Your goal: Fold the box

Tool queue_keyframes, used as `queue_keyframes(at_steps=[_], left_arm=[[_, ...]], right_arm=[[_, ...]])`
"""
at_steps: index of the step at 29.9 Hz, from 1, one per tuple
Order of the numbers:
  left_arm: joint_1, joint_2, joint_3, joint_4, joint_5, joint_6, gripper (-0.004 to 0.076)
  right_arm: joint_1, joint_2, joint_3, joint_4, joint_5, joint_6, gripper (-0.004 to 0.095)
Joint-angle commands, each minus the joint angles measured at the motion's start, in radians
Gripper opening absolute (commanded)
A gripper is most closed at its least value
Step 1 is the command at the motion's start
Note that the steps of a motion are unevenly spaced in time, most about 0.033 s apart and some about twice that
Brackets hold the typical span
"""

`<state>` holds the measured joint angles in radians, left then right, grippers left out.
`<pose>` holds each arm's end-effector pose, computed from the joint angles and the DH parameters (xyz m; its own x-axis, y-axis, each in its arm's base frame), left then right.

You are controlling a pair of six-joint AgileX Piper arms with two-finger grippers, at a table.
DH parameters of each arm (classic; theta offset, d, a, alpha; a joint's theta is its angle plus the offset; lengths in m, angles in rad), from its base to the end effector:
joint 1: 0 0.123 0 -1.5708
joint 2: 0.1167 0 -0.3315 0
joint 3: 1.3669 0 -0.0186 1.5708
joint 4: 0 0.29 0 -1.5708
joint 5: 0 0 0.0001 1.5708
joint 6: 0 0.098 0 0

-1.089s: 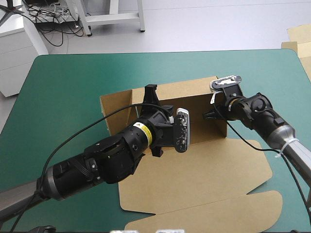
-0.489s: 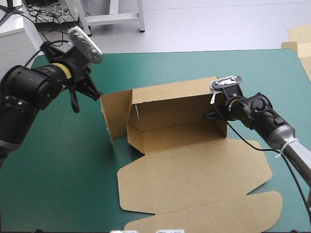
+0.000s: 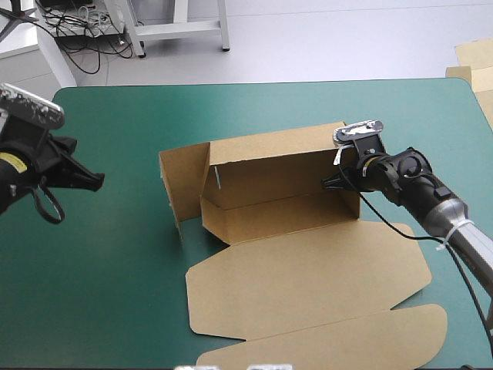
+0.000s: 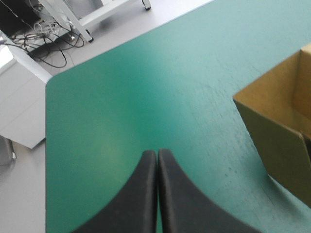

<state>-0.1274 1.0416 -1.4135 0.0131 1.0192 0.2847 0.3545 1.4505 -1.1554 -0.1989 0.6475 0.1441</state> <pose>0.2003 -0.0246 0.5197 -0.4709 0.3501 -0.8098 0.2642 0.9317 0.2492 0.3331 0.1108 0.3399 -0.6978 -0.2745 -0.6617 -0.2812 0.9545 -0.0994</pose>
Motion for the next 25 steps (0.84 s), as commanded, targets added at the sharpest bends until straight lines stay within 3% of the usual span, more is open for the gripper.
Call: queue_keyframes(at_steps=[1,9,17,19,25], left_arm=[[0.002,-0.093,0.115,-0.013,-0.106,-0.021,-0.0010],[0.002,-0.281,0.460,-0.013,-0.311,-0.084,-0.0010],[0.002,-0.360,0.658,-0.013,-0.378,-0.094,-0.0010],[0.002,-0.362,0.668,-0.013,-0.385,-0.094,-0.0010],[0.002,-0.362,0.668,0.005,-0.448,-0.087,-0.0010]], right_arm=[[-0.009,-0.033,-0.029,-0.030,-0.038,-0.001,-0.0020],[-0.009,-0.033,-0.029,-0.032,-0.038,-0.001,-0.0020],[-0.009,-0.080,-0.046,-0.031,-0.013,0.033,-0.0020],[-0.009,-0.103,-0.062,-0.031,0.049,0.006,-0.0020],[-0.009,-0.120,-0.156,0.005,0.380,-0.087,-0.0020]])
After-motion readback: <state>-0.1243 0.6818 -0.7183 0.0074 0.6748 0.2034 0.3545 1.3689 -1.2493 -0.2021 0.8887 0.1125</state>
